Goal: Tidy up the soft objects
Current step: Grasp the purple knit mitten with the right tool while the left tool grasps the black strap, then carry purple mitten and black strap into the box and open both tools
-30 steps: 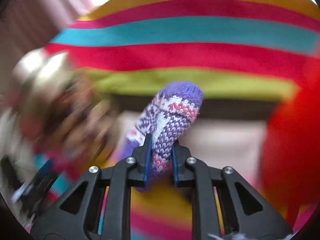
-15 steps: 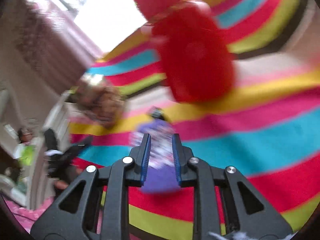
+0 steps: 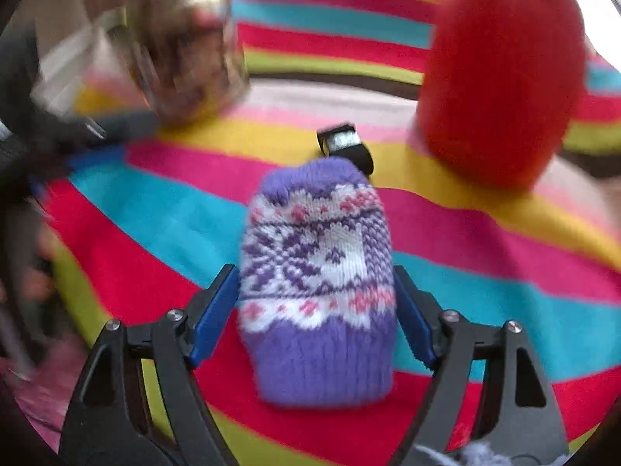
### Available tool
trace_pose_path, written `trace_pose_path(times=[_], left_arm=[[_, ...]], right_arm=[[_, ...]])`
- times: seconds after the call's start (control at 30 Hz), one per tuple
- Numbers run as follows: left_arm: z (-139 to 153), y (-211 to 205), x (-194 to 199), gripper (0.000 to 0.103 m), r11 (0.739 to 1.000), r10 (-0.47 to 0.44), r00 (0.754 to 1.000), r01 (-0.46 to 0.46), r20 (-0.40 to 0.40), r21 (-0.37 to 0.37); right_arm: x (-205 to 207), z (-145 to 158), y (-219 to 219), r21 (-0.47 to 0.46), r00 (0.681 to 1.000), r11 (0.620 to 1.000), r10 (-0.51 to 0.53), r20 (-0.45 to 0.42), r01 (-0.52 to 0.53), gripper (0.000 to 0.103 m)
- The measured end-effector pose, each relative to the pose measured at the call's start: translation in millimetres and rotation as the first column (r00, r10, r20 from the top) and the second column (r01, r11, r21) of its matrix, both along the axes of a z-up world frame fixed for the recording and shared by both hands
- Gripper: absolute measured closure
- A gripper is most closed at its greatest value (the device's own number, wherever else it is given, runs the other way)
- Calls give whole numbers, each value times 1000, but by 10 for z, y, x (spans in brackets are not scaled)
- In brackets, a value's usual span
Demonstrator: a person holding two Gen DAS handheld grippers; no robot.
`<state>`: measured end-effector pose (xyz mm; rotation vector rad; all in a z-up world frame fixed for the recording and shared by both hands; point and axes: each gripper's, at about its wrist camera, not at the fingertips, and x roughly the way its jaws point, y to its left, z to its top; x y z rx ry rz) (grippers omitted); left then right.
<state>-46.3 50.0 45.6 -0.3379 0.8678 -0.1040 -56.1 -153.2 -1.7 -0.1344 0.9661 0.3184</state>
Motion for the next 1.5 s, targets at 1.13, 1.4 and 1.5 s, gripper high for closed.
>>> trace_pose_path(times=[1.13,1.4,1.5], left_arm=[[-173,-929,-182,68,928,-316,948,314,-25,201],[-5,-1210,-620,68,879,-402,915,381,14,287],[14,-1253,-687,68,872,-416,909,393,20,293]], right_arm=[[-1093,300,-1217,288,957,923,-284,65,254,66],[-1280,437,-1153,259,960,939,-261,99,228,66],[-1345,460,-1134,254,959,939,-263,104,230,66]])
